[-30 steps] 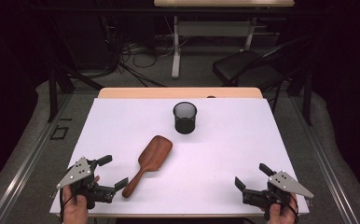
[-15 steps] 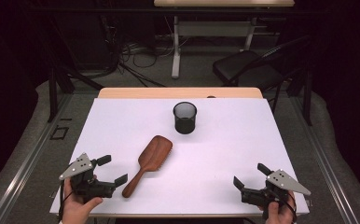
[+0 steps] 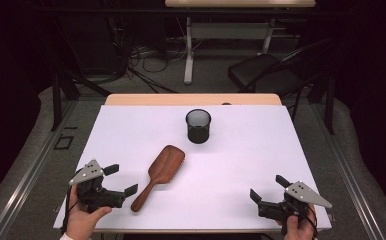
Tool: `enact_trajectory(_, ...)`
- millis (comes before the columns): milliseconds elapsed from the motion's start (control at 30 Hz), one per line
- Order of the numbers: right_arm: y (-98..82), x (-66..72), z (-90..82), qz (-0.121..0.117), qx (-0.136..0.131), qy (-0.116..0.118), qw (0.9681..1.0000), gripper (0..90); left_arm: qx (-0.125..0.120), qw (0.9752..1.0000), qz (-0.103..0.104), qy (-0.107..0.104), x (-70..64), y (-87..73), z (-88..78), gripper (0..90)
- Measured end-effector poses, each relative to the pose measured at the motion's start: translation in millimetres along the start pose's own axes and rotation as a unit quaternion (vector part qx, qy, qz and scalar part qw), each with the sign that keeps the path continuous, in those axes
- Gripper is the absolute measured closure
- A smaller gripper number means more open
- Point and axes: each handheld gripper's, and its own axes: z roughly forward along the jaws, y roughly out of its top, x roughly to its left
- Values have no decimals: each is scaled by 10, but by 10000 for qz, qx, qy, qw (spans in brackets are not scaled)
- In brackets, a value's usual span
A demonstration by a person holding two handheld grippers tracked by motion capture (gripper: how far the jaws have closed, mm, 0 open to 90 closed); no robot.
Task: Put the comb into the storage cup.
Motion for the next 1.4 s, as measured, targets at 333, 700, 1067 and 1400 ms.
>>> enact_trajectory(333,1,-6,2,12,21,-29,10000,0,320,9992,-88,237,-25,88,88,1)
enact_trajectory(700,9,-11,26,-25,44,18,10000,0,799,9963,-176,259,-52,148,255,2)
enact_trajectory(1067,-3,14,53,-59,163,62,9998,0,1155,9920,-402,309,-5,137,348,2)
enact_trajectory(1400,-7,4,58,-55,180,48,9998,1,1454,9874,-409,475,-8,125,448,3)
